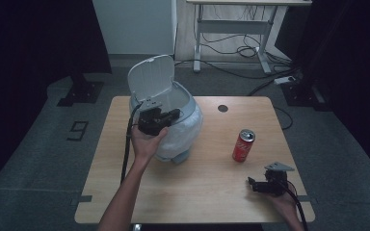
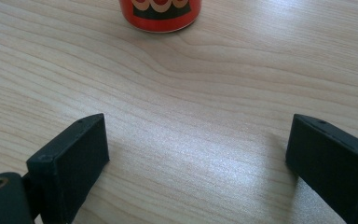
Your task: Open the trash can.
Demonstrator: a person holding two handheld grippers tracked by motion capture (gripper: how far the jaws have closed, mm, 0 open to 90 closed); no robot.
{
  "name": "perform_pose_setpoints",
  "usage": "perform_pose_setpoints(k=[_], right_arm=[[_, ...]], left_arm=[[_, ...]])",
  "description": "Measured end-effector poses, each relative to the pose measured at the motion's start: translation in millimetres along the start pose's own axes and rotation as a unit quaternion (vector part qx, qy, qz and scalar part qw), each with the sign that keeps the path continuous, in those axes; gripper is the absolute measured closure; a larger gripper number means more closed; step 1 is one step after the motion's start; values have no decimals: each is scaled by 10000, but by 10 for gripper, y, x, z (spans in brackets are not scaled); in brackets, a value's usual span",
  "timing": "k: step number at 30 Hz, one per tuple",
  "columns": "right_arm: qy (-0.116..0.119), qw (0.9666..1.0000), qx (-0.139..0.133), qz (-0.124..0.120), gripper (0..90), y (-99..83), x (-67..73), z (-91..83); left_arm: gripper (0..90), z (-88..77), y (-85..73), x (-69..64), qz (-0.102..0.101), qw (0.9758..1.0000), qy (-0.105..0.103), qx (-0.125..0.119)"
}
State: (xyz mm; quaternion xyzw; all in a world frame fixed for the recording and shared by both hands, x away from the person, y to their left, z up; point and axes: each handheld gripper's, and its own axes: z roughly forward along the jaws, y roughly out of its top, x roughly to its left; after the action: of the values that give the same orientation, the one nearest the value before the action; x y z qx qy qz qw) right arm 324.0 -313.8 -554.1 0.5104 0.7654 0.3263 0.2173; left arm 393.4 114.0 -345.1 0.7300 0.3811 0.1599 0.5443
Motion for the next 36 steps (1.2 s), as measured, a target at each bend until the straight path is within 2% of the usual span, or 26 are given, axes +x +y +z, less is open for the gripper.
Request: perform_pose_setpoints(k=[1,2,3,8,9,12,16,20,22,23,25,26,30,31,32,33,34,35,36], right_arm=[[0,10000,0,0,51,0,0,0],[0,10000,-1,-1,51,1,0,0],[0,10000,-1,-1,51,1,0,0],[0,10000,0,0,51,1,0,0],[0,10000,0,0,51,1,0,0],[2,10000,-6,3,51,0,0,1],[3,10000,-10,-3,51,0,-1,2],[-1,10000,-17,-5,51,-1,-1,3],[2,10000,-11,5,51,-1,1,2],[2,10000,-11,5,51,-1,1,2],[2,10000,-10,-3,51,-1,0,2],[2,10000,-10,-3,51,-1,0,2],[2,10000,-9,-3,51,-1,0,2],[3,10000,-9,-3,51,-1,0,2],[3,10000,-9,-3,51,-1,0,2],[3,10000,-9,-3,51,-1,0,2],[3,10000,-9,-3,51,-1,0,2],[2,10000,-10,-2,51,-1,0,2],[2,10000,-10,-2,51,-1,0,2]], left_arm=[[898,0,0,0,0,10000,0,0],[868,-9,2,2,3,9999,-105,7],[828,-9,2,2,3,9999,-105,7],[533,-100,-41,-77,150,9996,-105,-210],[533,-128,-51,-94,203,9995,-84,-230],[325,-253,-102,-132,384,9989,19,-264],[216,-381,-199,-136,506,9982,134,-284],[198,-484,-307,-111,535,9977,229,-337],[225,-590,-426,-110,559,9966,412,-436],[223,-590,-426,-110,559,9966,412,-436],[220,-668,-564,-95,533,9965,484,-436],[218,-668,-564,-95,533,9965,484,-436],[211,-716,-772,-41,469,9970,552,-267],[210,-722,-872,1,435,9975,538,-147],[209,-722,-872,1,435,9975,538,-147],[209,-713,-1007,60,448,9973,581,42],[208,-713,-1007,60,448,9973,581,42],[206,-703,-1131,112,409,9971,618,159],[204,-703,-1131,112,409,9971,618,159]])
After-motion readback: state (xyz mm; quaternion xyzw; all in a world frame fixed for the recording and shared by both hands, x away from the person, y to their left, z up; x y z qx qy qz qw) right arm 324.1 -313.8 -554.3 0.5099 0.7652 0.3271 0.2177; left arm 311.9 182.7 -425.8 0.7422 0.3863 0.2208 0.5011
